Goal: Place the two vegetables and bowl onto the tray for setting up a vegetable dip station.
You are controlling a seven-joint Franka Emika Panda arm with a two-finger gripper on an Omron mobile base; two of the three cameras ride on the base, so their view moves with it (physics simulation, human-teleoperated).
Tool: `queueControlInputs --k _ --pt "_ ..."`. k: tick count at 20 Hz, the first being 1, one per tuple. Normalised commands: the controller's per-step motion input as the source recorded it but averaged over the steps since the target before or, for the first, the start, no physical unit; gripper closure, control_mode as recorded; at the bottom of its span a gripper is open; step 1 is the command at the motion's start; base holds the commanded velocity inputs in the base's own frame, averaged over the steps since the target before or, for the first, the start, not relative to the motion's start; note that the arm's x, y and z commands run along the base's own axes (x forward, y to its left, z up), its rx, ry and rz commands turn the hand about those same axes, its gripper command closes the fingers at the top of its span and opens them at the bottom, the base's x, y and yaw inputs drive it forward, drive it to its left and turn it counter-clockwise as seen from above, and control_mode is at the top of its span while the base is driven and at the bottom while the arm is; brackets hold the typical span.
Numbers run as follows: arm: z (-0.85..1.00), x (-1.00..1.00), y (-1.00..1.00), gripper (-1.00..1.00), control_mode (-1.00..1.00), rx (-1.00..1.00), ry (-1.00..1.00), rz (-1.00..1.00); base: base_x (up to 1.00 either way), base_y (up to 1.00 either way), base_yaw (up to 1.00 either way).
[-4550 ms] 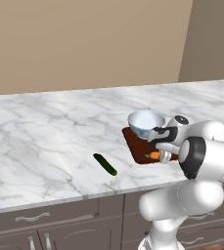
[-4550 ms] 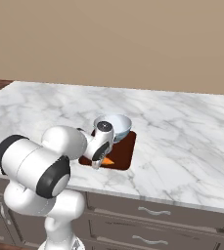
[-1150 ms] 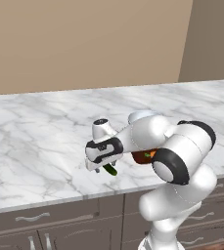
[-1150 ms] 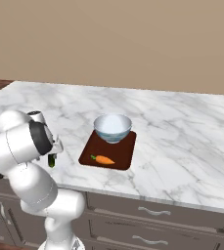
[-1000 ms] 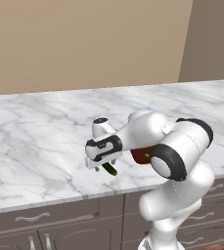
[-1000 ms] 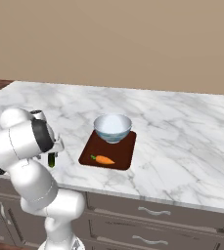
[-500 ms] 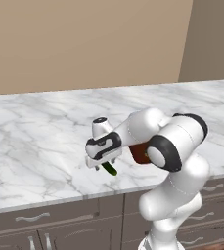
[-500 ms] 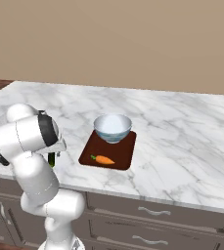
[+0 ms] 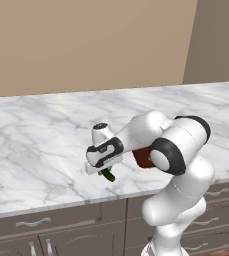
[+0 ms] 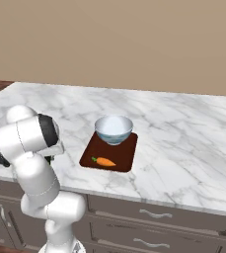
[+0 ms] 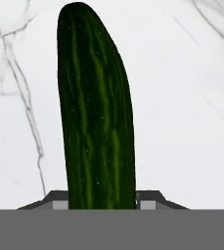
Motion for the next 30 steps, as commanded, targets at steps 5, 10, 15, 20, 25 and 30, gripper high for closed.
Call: queueControlInputs --k 5,10,15,20,25,30 --pt "0.22 -0.03 -0.27 1.0 -1.0 -0.03 -0.01 0.03 0.0 0.0 0.0" --pt "0.54 -0.04 -0.55 1.0 -1.0 -0.07 -0.1 0.17 0.0 0.0 0.0" --pt "0.42 -0.17 -0.59 1.0 -1.0 -0.02 -0.15 0.22 0.0 0.0 0.0" --pt "0.08 -0.11 -0.66 1.0 -1.0 0.03 -0.13 0.24 0.0 0.0 0.0" --pt "0.06 0.0 -0.62 1.0 -1.0 0.03 -0.05 0.24 0.0 0.0 0.0" --pt "0.05 0.13 -0.56 1.0 -1.0 0.0 -0.03 0.29 0.0 0.0 0.0"
